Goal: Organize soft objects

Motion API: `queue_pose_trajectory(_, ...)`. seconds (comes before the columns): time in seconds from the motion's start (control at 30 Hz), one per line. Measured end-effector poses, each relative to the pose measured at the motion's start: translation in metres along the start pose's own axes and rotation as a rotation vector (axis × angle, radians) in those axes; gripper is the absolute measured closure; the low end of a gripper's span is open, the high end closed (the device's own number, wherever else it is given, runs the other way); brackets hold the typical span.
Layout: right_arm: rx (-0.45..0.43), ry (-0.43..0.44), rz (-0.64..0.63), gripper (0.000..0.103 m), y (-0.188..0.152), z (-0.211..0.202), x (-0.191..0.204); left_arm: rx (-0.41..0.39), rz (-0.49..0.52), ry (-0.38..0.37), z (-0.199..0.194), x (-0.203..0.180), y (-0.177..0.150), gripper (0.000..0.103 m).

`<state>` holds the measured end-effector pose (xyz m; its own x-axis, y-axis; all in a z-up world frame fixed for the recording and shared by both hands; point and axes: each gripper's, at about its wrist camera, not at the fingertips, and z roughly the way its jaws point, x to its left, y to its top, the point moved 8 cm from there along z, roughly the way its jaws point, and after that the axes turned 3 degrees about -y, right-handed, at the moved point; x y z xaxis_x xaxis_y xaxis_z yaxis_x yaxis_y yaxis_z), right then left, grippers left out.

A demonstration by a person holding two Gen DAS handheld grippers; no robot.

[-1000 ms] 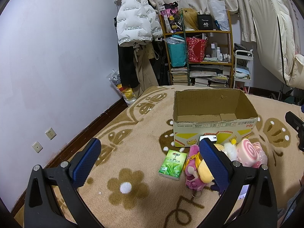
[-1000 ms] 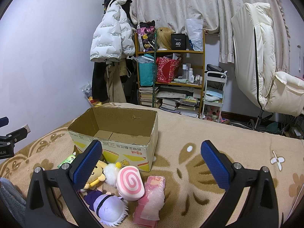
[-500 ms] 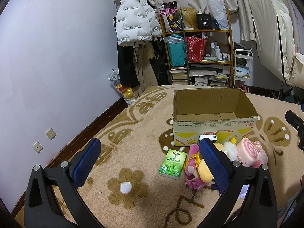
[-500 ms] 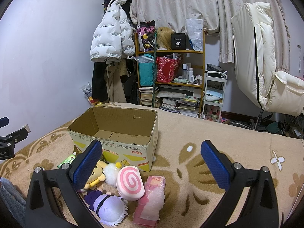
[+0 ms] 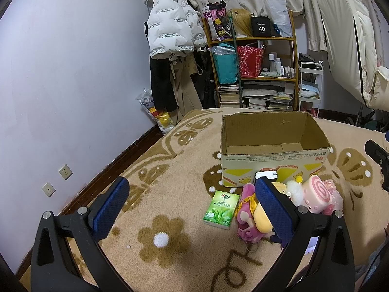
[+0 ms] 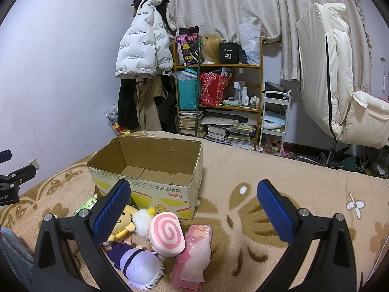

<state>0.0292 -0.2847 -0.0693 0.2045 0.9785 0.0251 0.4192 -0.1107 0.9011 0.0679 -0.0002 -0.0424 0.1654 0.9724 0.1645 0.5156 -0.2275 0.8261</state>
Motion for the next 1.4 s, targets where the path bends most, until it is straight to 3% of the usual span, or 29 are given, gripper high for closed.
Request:
queue_pose_trajectory(0.27, 0.0, 0.0, -0.001, 0.0, 0.0, 0.0, 0.0, 0.003, 0.01, -0.008, 0.005, -0.003, -0.01, 0.001)
queue_pose_trajectory(0.8, 0.002, 0.018, -0.01, 0.0, 0.002, 0.012, 0.01, 0.078, -0.004, -0.057, 0.02, -0.005, 0.011, 0.001)
queue_pose_trajectory(1.1, 0.059, 0.044, 0.017, 0.0, -0.004, 0.045, 0.012, 0.183, -0.035, -0.055, 0.064, -0.007, 0.019, 0.001)
queue_pose_trajectory(1.4, 0.163, 0.075, 0.051, 0.0, -0.024, 0.089, 0.013, 0.312, -0.074, -0.044, 0.124, -0.004, 0.005, 0.001)
